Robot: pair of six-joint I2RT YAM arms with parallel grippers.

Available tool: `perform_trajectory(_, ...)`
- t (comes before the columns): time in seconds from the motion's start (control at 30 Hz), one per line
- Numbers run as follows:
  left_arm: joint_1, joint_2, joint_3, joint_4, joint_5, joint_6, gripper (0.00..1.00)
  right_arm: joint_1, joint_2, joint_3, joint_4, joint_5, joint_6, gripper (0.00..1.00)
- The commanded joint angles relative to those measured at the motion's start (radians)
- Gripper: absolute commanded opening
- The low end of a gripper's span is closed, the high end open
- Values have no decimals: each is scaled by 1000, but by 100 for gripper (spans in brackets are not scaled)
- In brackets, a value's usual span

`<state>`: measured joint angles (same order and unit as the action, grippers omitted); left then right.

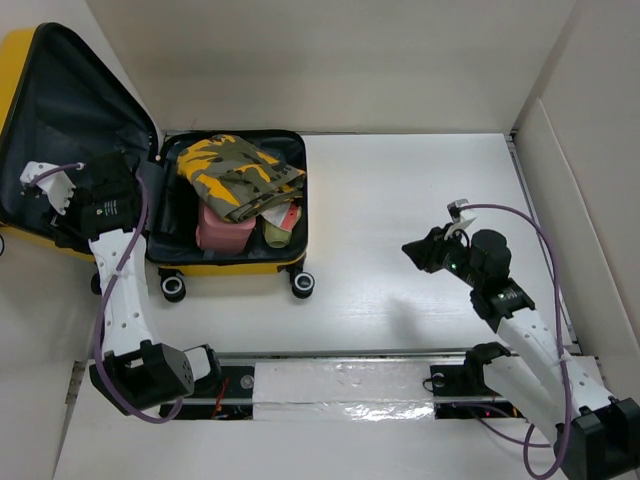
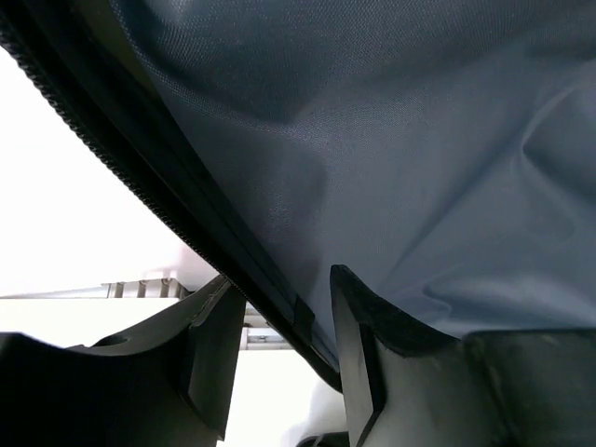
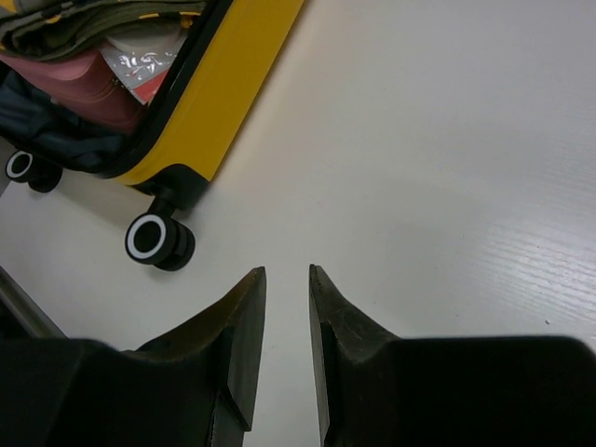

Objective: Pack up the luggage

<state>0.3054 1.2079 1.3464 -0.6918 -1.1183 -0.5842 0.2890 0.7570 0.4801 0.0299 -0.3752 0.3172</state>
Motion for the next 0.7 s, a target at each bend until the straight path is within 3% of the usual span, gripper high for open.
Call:
perform_trajectory(0.0, 8, -2, 25, 6, -74, -42, 37, 22, 7, 52, 15, 33, -18, 31)
perform_trajectory(0.17, 8, -8, 22, 9, -43, -49, 28, 22, 8, 52, 8, 67, -10, 31)
perform_trajectory(0.27, 8, -13, 16, 32, -26, -6, 0, 22, 8, 49, 10, 73, -7, 31)
perform_trajectory(0.43, -72, -65, -51, 141, 35, 99, 0, 22, 24, 49, 19, 75, -4, 31)
perform_trajectory(0.57, -192, -131, -101, 288, 43, 234, 0, 22, 45, 52, 24, 62, -9, 31)
perform_trajectory(0.67, -345, -151, -125, 393, -33, 332, 0, 33, 64, 54, 31, 73, -9, 31)
